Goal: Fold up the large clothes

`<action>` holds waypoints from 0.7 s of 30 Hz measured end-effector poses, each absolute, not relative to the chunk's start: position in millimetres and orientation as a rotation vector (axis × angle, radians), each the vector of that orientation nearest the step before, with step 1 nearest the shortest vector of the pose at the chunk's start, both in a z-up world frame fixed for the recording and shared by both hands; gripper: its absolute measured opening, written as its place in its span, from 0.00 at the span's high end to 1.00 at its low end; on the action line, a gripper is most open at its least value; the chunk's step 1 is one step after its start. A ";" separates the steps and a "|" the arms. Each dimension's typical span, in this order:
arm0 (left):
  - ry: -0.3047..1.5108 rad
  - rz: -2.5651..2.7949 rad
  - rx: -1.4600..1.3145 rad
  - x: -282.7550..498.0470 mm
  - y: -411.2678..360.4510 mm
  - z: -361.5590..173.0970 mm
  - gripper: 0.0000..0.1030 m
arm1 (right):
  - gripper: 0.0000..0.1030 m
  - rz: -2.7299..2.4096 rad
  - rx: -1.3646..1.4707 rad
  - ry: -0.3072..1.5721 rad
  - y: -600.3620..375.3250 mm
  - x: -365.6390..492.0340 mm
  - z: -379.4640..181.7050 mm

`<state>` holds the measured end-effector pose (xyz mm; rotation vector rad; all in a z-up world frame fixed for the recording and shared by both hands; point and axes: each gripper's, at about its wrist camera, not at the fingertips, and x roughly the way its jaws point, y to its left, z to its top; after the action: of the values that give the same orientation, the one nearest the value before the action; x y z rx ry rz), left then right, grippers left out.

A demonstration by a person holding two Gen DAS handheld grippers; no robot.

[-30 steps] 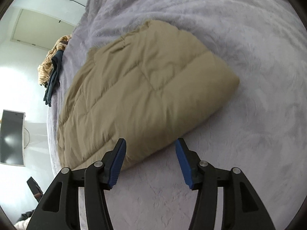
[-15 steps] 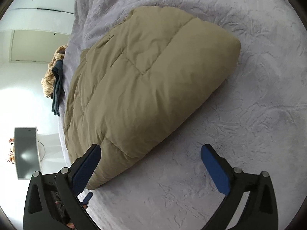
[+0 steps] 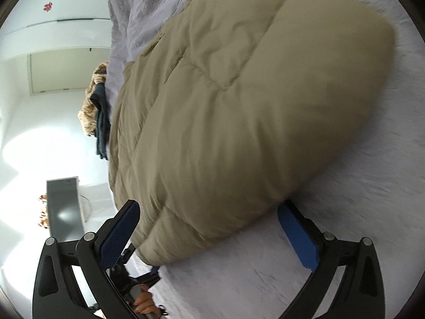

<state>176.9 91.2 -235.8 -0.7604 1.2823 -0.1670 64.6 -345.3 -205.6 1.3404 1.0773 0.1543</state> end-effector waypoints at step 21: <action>1.109 -0.139 -0.752 199.0 70.6 -222.1 0.76 | 0.58 0.204 1.566 1.015 -328.3 92.5 -241.2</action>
<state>199.0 70.6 -222.1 -0.7520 1.1095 -0.1391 92.5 -328.3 -241.2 1.5661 1.0153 0.2044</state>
